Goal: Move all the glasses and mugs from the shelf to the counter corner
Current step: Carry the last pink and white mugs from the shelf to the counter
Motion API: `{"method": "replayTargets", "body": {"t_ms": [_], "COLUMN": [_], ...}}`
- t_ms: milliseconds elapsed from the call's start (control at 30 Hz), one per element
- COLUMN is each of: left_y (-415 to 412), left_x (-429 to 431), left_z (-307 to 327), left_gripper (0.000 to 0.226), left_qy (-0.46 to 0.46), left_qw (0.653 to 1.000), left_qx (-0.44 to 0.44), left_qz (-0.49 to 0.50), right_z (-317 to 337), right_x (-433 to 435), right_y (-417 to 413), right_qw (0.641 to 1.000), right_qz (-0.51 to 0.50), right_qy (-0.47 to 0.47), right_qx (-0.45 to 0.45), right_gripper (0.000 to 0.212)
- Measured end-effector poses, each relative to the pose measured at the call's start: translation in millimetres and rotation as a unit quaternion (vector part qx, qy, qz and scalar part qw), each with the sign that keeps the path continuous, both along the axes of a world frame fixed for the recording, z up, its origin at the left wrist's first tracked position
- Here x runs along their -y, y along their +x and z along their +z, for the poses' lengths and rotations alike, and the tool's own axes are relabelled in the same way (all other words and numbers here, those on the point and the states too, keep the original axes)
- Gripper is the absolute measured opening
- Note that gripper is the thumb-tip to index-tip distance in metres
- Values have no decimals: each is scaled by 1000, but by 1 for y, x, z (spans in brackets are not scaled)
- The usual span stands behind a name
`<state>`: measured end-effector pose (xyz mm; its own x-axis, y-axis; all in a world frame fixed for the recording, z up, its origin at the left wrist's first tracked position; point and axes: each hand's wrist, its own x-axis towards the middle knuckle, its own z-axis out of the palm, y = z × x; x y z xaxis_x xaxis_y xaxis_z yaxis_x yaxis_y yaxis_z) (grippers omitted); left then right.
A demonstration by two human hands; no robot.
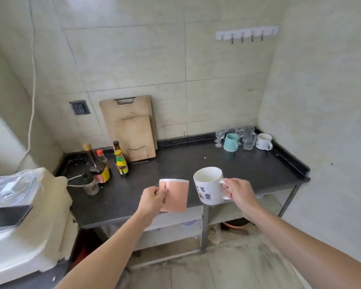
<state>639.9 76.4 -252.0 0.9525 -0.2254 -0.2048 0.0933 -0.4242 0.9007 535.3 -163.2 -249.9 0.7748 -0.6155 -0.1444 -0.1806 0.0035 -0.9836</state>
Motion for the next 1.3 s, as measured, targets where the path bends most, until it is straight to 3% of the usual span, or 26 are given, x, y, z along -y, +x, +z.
{"method": "replayTargets", "body": {"t_ms": [200, 433, 767, 1033, 1133, 1300], "left_y": [55, 116, 217, 291, 317, 338], "left_x": [101, 216, 341, 412, 439, 478], "left_z": [-9, -30, -78, -122, -138, -156], "left_gripper": [39, 39, 13, 9, 19, 22], "left_qy": [-32, -69, 42, 143, 192, 162], "left_qw": [996, 983, 978, 958, 946, 932], "left_qx": [-65, -164, -202, -235, -244, -319], "left_qz": [-52, -51, -17, -83, -91, -64], "right_z": [-11, -41, -64, -100, -113, -127], "right_x": [78, 183, 321, 372, 392, 423], "right_y": [16, 68, 161, 208, 220, 230], "right_qw": [997, 996, 990, 978, 971, 957], "right_qz": [-74, -80, -70, -120, -146, -188], "right_qy": [15, 25, -10, 17, 19, 30], "right_qx": [-14, -42, -118, -168, -187, -217], "right_gripper": [22, 26, 40, 40, 42, 40]}}
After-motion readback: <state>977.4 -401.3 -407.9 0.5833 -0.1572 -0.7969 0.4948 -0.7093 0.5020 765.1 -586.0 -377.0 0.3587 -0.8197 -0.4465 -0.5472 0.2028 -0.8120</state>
